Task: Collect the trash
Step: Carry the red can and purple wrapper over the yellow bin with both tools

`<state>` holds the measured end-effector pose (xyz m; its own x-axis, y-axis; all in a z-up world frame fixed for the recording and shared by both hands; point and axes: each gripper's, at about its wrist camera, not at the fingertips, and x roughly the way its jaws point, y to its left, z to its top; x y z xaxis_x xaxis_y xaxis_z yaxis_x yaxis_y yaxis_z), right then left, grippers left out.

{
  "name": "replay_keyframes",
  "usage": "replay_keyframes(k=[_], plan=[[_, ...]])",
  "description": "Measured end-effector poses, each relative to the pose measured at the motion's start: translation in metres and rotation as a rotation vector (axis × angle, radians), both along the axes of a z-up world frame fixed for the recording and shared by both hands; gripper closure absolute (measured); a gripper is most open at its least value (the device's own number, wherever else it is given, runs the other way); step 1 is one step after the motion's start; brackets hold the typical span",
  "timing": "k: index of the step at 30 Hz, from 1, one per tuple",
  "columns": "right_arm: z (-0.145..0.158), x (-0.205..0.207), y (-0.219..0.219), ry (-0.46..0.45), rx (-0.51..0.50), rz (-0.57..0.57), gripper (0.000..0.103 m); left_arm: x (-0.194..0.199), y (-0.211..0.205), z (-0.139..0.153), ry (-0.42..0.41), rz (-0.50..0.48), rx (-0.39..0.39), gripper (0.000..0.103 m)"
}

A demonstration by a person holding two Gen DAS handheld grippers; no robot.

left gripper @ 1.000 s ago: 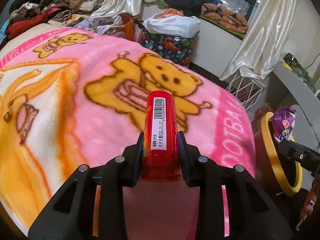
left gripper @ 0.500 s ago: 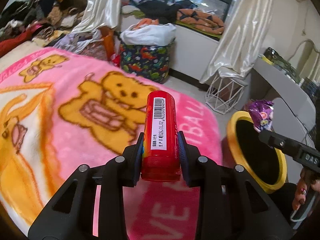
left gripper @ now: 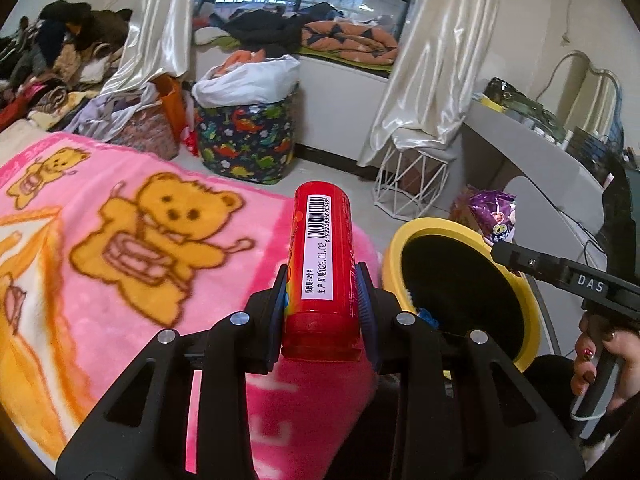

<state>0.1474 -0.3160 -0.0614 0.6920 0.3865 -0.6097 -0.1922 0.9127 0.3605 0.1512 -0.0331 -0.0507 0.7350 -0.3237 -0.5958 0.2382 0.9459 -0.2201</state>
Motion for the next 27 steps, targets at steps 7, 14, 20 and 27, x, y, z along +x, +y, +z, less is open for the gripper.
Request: replay_keyframes(k=[7, 14, 20, 27], plan=[[-0.003, -0.006, -0.022, 0.001, -0.011, -0.057, 0.073, -0.003, -0.024, 0.002, -0.006, -0.060, 0.009, 0.078], [-0.005, -0.011, -0.047, 0.007, -0.002, -0.122, 0.072, -0.007, -0.050, 0.004, -0.014, -0.121, 0.026, 0.078], [-0.007, -0.017, -0.064, 0.013, 0.011, -0.174, 0.072, -0.009, -0.073, 0.006, -0.019, -0.173, 0.042, 0.078], [-0.011, -0.020, -0.082, 0.021, 0.035, -0.217, 0.071, -0.011, -0.100, 0.004, -0.020, -0.241, 0.069, 0.078]])
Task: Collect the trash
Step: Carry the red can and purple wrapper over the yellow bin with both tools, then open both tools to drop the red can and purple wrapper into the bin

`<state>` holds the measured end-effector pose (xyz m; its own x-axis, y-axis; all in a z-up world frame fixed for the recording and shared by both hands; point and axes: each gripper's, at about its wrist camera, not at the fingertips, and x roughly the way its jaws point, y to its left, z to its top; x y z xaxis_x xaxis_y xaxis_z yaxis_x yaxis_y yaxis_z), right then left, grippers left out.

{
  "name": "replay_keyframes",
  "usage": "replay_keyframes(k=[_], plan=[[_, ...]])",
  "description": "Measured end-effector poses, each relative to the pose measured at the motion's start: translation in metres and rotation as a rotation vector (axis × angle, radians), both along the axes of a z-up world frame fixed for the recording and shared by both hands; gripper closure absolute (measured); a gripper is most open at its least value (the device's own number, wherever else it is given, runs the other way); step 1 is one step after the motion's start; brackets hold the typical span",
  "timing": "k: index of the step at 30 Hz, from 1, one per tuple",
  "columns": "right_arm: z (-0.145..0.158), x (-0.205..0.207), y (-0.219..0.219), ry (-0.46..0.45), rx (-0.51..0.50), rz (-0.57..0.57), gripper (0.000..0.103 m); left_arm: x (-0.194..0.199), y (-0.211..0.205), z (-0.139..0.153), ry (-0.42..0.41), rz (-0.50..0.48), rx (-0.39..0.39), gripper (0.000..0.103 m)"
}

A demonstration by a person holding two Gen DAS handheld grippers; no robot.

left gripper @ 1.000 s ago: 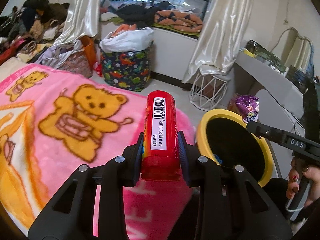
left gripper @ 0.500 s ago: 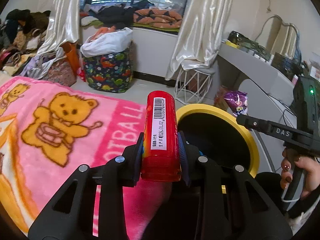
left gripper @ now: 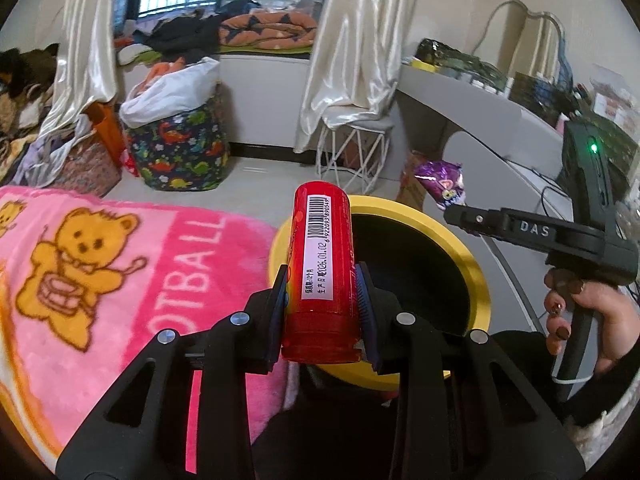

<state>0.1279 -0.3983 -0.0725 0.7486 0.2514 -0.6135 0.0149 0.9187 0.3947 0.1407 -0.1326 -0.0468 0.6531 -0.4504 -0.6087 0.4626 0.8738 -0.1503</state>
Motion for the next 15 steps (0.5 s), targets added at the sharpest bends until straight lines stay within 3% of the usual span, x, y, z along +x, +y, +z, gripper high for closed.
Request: replay_keyframes(k=[15], plan=[[-0.012, 0.001, -0.023, 0.033, 0.045, -0.041, 0.069, 0.012, -0.054, -0.022, 0.062, -0.130, 0.082, 0.078]])
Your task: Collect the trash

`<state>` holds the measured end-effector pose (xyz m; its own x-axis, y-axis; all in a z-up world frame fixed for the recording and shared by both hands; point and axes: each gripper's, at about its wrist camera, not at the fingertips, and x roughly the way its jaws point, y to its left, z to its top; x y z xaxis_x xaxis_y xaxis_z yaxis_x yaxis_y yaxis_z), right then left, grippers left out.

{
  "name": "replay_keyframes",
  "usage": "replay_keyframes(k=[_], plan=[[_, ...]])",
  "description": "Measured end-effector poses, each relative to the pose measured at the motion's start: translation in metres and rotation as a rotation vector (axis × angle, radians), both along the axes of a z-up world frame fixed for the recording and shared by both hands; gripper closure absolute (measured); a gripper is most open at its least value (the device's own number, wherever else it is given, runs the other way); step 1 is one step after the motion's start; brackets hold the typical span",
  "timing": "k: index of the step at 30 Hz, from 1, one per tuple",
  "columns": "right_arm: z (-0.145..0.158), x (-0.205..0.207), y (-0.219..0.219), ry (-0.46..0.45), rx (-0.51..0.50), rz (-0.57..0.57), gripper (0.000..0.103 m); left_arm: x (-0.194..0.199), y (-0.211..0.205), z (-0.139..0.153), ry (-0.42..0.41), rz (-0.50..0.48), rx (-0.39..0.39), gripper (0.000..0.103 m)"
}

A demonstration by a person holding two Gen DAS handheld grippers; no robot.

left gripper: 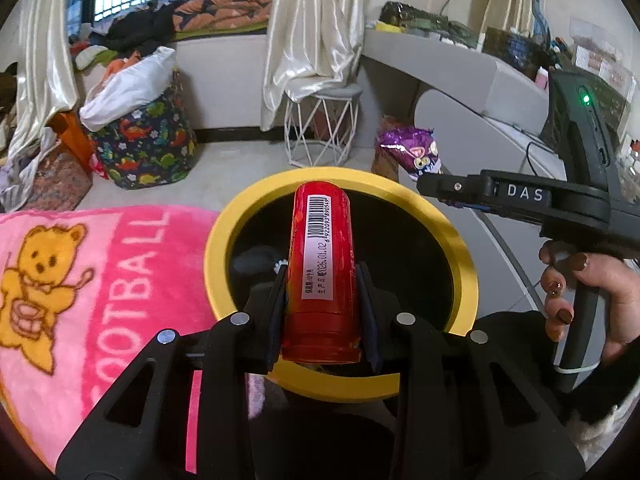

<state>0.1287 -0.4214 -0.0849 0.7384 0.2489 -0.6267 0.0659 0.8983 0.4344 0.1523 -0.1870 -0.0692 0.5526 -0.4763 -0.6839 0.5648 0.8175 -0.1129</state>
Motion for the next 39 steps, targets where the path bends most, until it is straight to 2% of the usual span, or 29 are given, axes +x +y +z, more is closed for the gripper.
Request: replay_keyframes(k=[9, 11, 12, 17, 20, 22, 28, 31, 39], plan=[[-0.004, 0.003, -0.001, 0.011, 0.012, -0.001, 0.066, 0.014, -0.012, -0.015, 0.064, -0.017, 0.032, 0.078], [-0.005, 0.001, -0.002, 0.015, 0.022, -0.007, 0.058, 0.019, -0.014, -0.019, 0.085, -0.020, 0.035, 0.078], [-0.006, 0.002, -0.005, 0.015, 0.028, -0.012, 0.049, 0.021, -0.014, -0.020, 0.094, -0.018, 0.036, 0.078], [-0.008, 0.000, -0.016, 0.013, 0.057, -0.059, 0.034, 0.032, -0.016, -0.025, 0.135, -0.016, 0.037, 0.077], [-0.006, -0.005, -0.020, 0.017, 0.042, -0.077, 0.027, 0.035, -0.018, -0.026, 0.133, -0.016, 0.043, 0.063], [-0.004, -0.012, -0.022, 0.013, 0.017, -0.091, 0.023, 0.035, -0.018, -0.024, 0.126, -0.012, 0.041, 0.048], [0.005, -0.031, -0.018, -0.023, -0.043, -0.109, 0.016, 0.031, -0.012, -0.019, 0.103, 0.023, 0.025, 0.021], [0.011, -0.038, -0.013, -0.047, -0.065, -0.105, 0.013, 0.026, -0.003, -0.014, 0.088, 0.054, 0.016, 0.011], [0.027, -0.059, 0.016, -0.131, -0.124, -0.075, 0.007, 0.002, 0.029, 0.000, 0.016, 0.154, -0.003, 0.011]])
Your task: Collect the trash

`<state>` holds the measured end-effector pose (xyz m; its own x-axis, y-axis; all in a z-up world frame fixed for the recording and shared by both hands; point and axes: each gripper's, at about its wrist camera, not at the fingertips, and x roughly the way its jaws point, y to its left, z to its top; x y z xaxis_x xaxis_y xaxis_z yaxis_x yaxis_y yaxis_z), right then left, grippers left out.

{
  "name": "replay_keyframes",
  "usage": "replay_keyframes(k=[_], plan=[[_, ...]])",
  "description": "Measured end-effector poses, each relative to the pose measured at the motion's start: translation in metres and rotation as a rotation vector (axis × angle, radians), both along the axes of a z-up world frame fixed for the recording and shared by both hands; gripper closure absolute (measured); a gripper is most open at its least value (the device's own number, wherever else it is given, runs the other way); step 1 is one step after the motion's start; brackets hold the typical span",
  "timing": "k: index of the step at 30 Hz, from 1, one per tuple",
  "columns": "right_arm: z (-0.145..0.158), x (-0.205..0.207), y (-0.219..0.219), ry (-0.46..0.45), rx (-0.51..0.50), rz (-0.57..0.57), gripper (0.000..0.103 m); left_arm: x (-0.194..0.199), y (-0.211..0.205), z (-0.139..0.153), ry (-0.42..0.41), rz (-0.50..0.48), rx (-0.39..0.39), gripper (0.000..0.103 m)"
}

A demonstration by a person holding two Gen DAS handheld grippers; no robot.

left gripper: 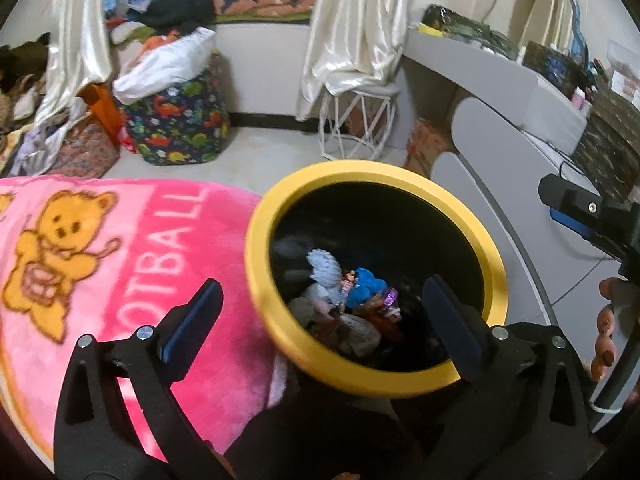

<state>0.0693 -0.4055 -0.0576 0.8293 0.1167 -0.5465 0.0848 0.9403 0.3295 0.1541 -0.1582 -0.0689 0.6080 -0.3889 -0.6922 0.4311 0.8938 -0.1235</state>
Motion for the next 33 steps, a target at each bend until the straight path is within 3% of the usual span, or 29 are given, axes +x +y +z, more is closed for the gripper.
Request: replay_keyframes(k=[19, 23, 33], plan=[[0.020, -0.090, 0.088, -0.383, -0.151, 0.024, 0.006, -0.096, 0.091, 0.034, -0.299, 0.247, 0.017, 0.011], [0.020, -0.099, 0.099, -0.426, -0.176, 0.026, 0.006, -0.108, 0.097, 0.031, -0.314, 0.269, 0.016, 0.011], [0.013, -0.099, 0.106, -0.418, -0.222, 0.033, 0.006, -0.113, 0.101, 0.033, -0.343, 0.295, 0.008, 0.011]])
